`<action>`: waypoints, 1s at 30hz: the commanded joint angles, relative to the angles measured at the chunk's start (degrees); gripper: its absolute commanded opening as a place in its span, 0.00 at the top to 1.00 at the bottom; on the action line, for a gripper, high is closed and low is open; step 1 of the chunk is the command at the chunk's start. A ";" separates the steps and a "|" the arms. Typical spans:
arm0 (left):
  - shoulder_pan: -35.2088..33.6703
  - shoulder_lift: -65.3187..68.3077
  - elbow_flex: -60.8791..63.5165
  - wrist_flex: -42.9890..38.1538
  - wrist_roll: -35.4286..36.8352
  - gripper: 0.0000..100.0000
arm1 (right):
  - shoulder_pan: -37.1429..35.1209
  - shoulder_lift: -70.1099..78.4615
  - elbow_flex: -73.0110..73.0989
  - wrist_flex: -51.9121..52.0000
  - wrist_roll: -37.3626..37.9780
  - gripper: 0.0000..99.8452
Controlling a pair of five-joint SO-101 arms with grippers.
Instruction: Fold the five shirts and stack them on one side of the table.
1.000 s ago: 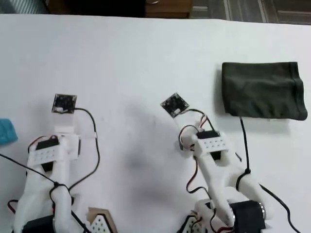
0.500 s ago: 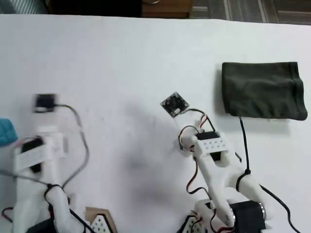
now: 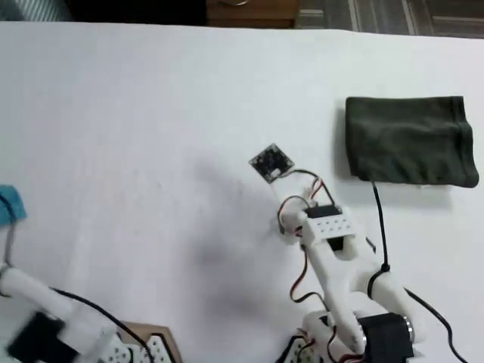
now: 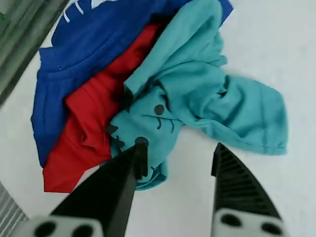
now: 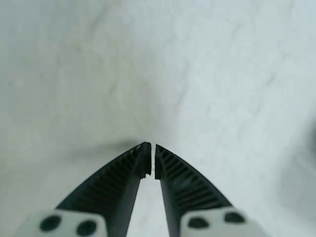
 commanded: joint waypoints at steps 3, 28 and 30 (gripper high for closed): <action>-3.25 20.75 -28.53 13.19 -0.09 0.77 | -0.22 -2.07 -0.18 -0.66 -0.35 0.98; -5.63 69.80 -91.91 46.95 -2.37 0.77 | -0.31 -2.07 0.26 -0.92 -0.35 0.98; -5.36 71.03 -92.18 48.44 -5.10 0.79 | -0.31 -2.07 0.26 -0.92 -0.35 0.98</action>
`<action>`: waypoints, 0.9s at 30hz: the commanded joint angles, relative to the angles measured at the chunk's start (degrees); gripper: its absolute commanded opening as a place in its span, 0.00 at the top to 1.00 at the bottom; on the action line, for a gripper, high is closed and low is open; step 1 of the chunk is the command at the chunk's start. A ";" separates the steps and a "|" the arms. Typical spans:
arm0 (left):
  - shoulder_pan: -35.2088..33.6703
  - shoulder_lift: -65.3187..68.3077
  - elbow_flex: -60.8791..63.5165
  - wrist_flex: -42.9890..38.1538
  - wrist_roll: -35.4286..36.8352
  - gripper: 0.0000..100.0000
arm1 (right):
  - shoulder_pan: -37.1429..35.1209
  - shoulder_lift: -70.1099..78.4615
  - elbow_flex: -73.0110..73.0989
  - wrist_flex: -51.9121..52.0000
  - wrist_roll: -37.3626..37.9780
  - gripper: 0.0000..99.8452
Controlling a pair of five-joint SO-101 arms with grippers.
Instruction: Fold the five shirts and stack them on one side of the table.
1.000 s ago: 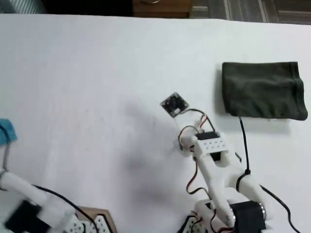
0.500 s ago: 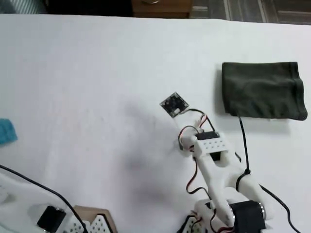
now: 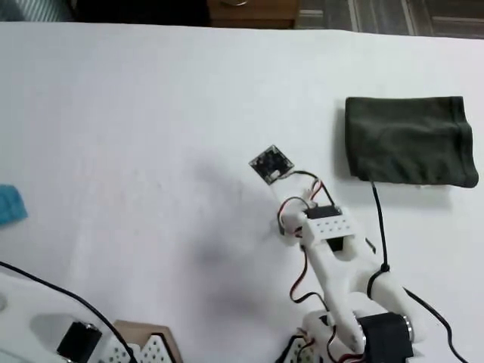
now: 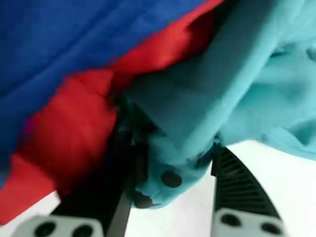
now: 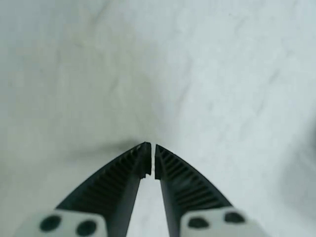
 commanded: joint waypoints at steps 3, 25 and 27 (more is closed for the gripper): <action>0.53 0.62 -2.51 3.34 -6.59 0.93 | -0.40 -2.07 -0.18 -0.92 -0.35 0.98; 28.92 -31.91 26.95 4.04 8.62 0.97 | -0.40 -2.07 -0.18 -1.01 -0.35 0.98; 35.43 -40.00 36.26 3.87 8.53 0.97 | -0.40 -2.07 -0.18 -1.01 -0.35 0.98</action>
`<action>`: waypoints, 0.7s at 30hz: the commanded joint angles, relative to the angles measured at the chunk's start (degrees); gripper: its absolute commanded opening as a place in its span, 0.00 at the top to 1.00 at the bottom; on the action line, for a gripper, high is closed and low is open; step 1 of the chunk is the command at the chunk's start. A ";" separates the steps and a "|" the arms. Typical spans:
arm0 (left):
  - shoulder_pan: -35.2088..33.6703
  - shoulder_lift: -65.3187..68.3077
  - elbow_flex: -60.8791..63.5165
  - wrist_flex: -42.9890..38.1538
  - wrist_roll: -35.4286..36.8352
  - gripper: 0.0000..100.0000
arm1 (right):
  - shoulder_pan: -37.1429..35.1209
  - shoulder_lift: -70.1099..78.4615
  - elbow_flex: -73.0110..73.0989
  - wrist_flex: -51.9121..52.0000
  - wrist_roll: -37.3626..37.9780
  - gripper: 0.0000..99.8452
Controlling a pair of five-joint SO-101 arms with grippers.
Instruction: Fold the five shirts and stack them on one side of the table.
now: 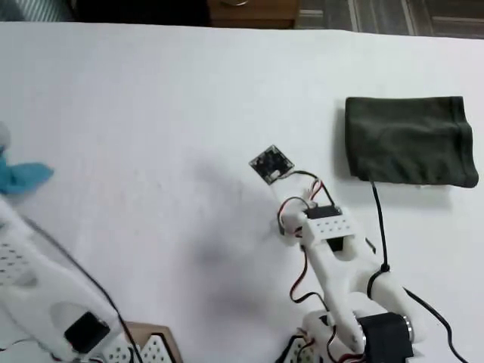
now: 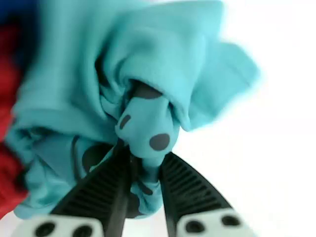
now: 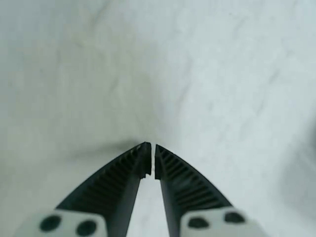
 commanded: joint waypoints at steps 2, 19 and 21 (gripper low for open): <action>15.91 -22.42 19.91 0.88 0.53 0.97 | -0.31 -2.07 -0.18 -1.01 -0.35 0.98; 32.88 -44.75 32.92 0.79 0.70 0.94 | -0.31 -2.07 -0.18 -1.01 -0.35 0.98; 32.97 -44.75 35.38 0.79 0.70 0.88 | -0.31 -2.07 -0.18 -1.01 -0.35 0.98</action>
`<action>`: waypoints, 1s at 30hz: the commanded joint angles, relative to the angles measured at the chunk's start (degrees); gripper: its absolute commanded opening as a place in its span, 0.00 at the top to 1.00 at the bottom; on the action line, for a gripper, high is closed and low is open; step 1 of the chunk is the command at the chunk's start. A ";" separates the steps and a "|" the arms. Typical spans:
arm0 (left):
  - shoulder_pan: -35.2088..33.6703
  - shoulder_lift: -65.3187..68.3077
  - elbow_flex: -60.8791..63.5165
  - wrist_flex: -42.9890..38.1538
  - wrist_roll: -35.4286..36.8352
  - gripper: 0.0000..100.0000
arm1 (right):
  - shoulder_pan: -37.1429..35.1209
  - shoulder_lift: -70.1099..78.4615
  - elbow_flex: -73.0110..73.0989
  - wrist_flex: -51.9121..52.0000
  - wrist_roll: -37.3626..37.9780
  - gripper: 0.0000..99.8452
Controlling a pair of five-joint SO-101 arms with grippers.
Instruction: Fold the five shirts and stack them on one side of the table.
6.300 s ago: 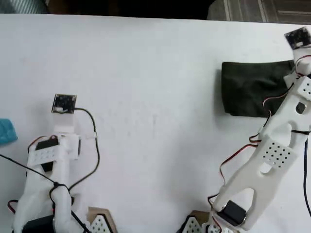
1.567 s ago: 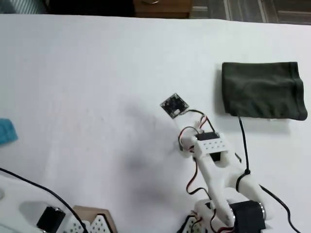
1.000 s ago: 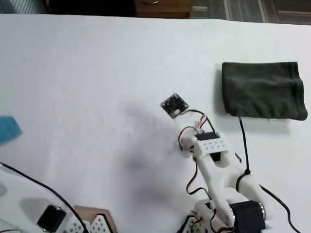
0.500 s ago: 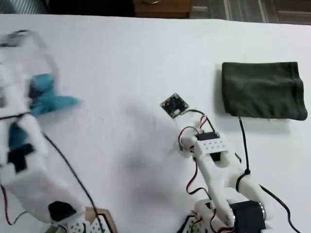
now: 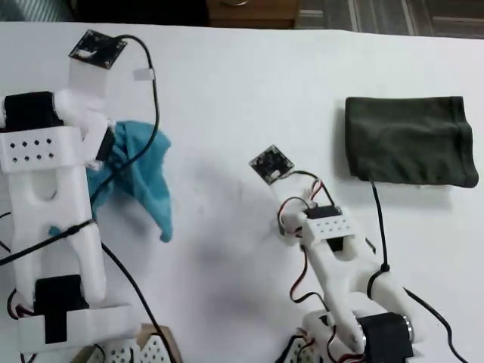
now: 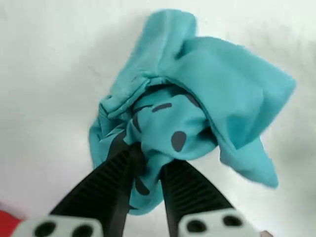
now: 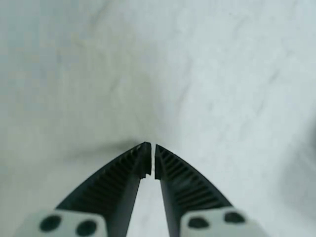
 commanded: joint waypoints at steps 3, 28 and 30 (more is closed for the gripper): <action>0.62 -3.08 4.97 0.79 0.26 0.80 | -0.31 -2.07 -0.18 -1.01 -0.35 0.98; -20.92 -2.73 35.65 -30.24 3.52 0.79 | -0.31 -2.07 -0.09 -1.01 -0.35 0.98; -22.24 -2.73 37.93 -34.37 5.27 0.79 | -0.31 -2.07 -0.09 -1.01 -0.35 0.98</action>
